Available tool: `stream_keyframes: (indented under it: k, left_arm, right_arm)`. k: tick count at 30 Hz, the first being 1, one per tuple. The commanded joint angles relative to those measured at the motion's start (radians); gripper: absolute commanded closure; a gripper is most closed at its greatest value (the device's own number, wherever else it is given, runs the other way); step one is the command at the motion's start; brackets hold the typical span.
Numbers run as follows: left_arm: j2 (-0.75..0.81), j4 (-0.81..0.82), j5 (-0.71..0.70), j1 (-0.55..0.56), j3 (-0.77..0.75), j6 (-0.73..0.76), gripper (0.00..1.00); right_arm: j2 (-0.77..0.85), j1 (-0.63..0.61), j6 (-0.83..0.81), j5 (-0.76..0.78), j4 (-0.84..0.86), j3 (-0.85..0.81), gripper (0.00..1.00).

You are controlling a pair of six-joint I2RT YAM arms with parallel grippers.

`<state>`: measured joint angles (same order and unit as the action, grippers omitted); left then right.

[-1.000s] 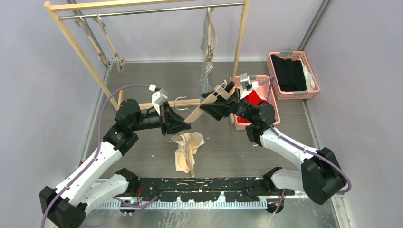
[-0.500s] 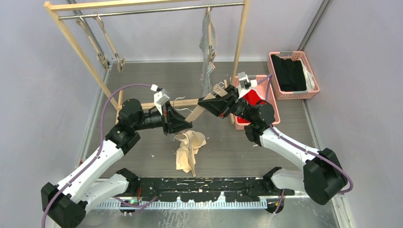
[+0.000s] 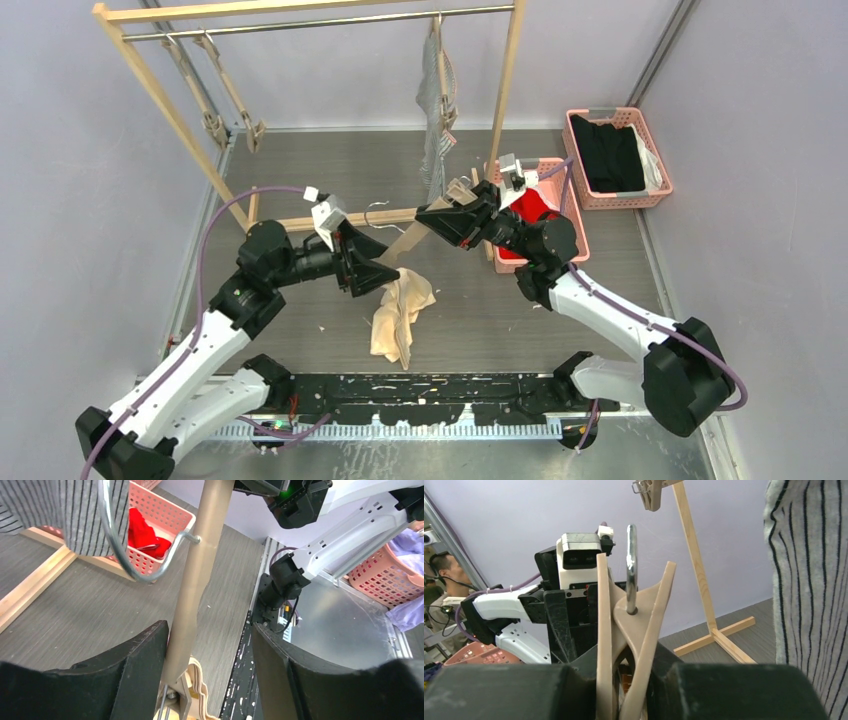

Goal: Remove the underwear clipped to the hanger

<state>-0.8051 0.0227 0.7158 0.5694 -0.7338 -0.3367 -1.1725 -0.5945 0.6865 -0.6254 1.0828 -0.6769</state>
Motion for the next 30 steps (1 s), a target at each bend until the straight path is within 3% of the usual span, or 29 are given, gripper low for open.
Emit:
stream_keyframes:
  k: [1,7,25,28,30]
  left_arm:
    - [0.062,-0.058,-0.054,0.005,0.013,0.07,0.36]
    - [0.112,-0.096,-0.134,0.006,0.093,0.098,0.32]
    - [0.153,0.065,-0.116,0.006,0.145,0.068,0.3]
    - [0.141,0.072,-0.097,0.005,0.143,0.068,0.41]
    - [0.122,0.073,-0.063,0.006,0.137,0.069,0.65]
  right_arm:
    - [0.043,0.001,-0.02,0.053,0.057,-0.017,0.99]
    - [0.068,0.001,-0.007,0.06,0.056,-0.021,0.99]
    - [0.093,0.0,-0.021,0.06,0.014,-0.013,0.99]
    - [0.088,-0.001,-0.019,0.059,0.013,-0.014,0.99]
    - [0.086,-0.001,-0.016,0.06,0.012,-0.014,0.99]
